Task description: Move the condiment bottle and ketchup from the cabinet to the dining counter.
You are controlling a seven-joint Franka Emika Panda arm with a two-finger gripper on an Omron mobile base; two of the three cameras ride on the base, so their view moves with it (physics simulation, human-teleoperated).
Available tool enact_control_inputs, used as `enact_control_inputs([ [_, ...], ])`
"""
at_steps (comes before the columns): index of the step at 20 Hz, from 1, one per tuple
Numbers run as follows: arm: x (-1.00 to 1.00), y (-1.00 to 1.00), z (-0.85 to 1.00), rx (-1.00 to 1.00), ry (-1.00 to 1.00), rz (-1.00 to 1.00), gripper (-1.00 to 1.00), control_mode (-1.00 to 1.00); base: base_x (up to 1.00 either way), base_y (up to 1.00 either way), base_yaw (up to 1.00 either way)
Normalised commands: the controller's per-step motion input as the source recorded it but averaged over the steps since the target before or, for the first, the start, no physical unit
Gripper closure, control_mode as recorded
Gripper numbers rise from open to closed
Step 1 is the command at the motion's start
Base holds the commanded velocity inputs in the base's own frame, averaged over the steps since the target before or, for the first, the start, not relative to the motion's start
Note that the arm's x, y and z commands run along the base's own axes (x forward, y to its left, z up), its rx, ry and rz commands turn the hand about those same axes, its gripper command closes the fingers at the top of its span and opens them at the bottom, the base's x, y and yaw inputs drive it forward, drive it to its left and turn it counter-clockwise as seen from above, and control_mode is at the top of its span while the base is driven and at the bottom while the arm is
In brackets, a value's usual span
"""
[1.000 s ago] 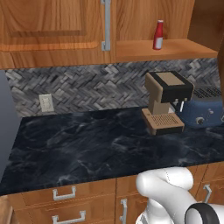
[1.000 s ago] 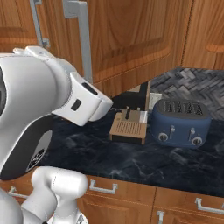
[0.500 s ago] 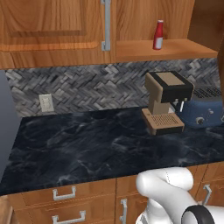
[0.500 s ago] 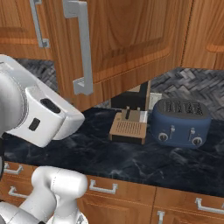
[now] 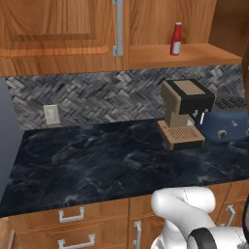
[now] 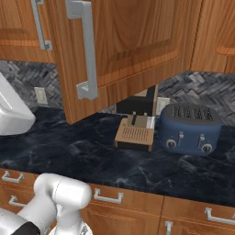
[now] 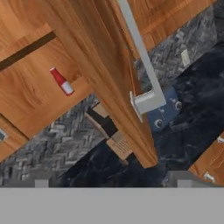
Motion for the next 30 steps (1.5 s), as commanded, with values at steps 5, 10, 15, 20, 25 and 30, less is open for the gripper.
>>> enact_control_inputs([
  [5,0.42,0.39,-0.05,0.22,0.01,-0.34,-1.0,-1.0,0.0,0.0,0.0],
  [10,0.39,0.23,-0.08,0.34,-0.04,-0.5,-1.0,-1.0,0.0,0.0,0.0],
  [15,0.37,0.03,-0.17,0.38,-0.09,-0.52,-1.0,-1.0,0.0,0.0,0.0],
  [20,0.45,-0.24,-0.19,0.19,-0.15,-0.35,-1.0,-1.0,0.0,0.0,0.0],
  [25,0.42,-0.29,-0.12,0.1,-0.17,-0.33,-1.0,-1.0,0.0,0.0,0.0],
  [30,0.25,-0.41,-0.21,0.01,-0.14,-0.38,-1.0,-1.0,0.0,0.0,0.0],
])
